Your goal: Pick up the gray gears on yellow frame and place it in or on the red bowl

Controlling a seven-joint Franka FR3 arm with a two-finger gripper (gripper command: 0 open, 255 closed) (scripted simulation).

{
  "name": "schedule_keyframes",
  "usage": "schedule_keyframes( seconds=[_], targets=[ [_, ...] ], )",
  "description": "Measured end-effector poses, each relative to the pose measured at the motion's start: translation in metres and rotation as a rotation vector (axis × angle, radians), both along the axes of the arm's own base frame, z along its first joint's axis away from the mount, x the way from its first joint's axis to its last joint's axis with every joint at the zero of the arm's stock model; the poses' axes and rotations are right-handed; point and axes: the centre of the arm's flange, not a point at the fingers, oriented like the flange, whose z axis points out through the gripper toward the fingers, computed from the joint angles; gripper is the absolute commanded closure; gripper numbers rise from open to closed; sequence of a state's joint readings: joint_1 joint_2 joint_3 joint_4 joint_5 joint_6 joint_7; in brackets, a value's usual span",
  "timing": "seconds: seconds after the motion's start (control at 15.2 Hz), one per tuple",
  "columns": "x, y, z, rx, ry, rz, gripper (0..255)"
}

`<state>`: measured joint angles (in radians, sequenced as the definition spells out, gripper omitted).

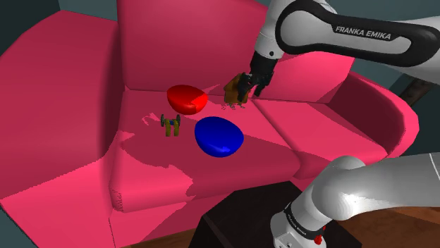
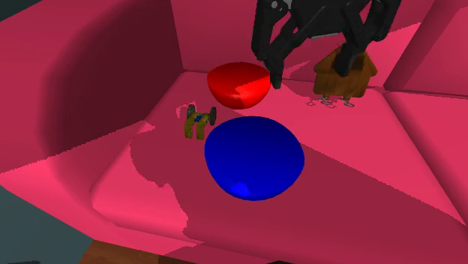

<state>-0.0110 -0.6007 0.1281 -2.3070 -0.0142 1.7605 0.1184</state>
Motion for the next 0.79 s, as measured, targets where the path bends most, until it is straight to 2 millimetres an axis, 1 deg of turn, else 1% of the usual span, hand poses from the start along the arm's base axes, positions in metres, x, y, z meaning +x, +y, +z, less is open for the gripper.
schedule_keyframes(
  seconds=[0.07,0.13,0.2,0.26,0.33,0.53,0.59,0.79],
  targets=[
    [0.009,0.005,-0.009,0.006,0.009,-0.014,0],
    [0.019,0.016,-0.018,0.011,0.018,-0.026,0],
    [0.029,0.019,-0.022,0.018,0.027,-0.040,0],
    [0.039,0.028,-0.029,0.024,0.036,-0.053,0],
    [0.047,0.031,-0.039,0.030,0.046,-0.067,0],
    [0.078,0.050,-0.062,0.048,0.073,-0.108,0],
    [0.088,0.058,-0.067,0.054,0.082,-0.121,0],
    [0.121,0.072,-0.091,0.072,0.108,-0.162,0]
  ],
)
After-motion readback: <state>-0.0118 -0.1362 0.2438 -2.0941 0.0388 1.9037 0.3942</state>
